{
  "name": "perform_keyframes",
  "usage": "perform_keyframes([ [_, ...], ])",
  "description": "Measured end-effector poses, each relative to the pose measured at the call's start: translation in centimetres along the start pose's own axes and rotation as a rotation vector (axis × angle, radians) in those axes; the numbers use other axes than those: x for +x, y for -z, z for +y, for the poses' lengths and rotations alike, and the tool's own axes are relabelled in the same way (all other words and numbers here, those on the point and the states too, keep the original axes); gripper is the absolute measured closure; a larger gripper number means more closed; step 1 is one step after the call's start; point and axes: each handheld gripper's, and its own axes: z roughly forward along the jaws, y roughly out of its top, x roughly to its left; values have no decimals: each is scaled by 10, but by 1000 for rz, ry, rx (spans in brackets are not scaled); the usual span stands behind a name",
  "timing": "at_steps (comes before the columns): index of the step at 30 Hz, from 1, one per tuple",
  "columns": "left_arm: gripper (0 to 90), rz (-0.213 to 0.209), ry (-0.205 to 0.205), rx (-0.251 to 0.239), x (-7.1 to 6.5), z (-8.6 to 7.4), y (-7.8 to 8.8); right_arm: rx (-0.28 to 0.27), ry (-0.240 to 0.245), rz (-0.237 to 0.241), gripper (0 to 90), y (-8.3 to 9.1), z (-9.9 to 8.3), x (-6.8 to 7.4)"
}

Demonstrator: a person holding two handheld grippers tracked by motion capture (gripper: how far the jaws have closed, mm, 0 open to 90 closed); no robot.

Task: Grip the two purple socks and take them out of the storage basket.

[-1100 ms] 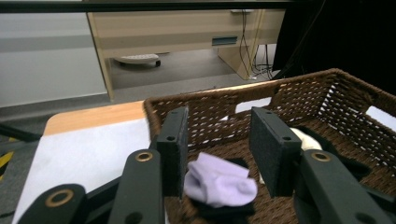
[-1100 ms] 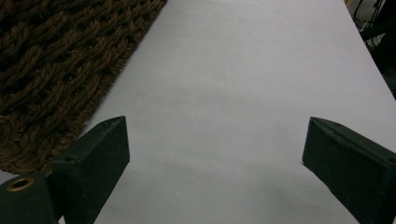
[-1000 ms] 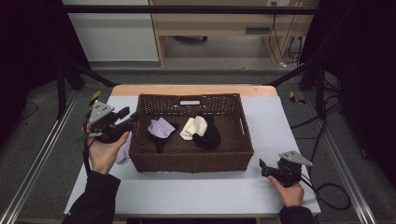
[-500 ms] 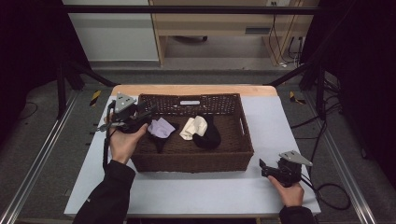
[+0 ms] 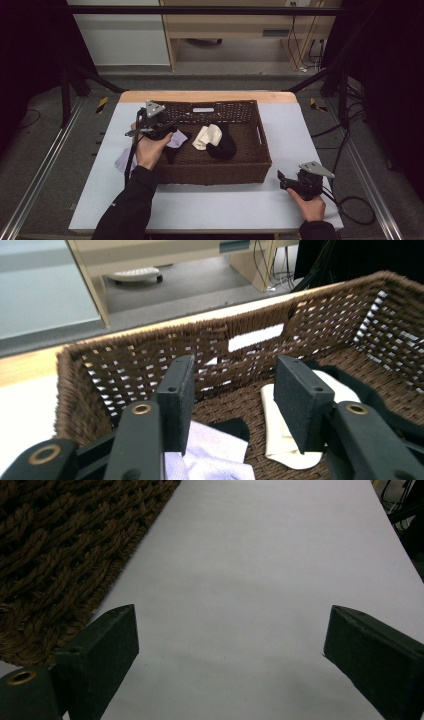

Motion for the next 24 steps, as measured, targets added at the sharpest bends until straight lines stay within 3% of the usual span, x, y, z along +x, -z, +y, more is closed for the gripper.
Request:
perform_keyframes([
  [14,486,13,2,91,5,-29,-23,3,0,2,77,0,0,0],
  [15,485,19,-11,118,5,-31,-25,3,0,2,78,0,0,0],
  [24,442,46,-71,202,1,-39,-34,1,2,2,78,0,0,0],
])
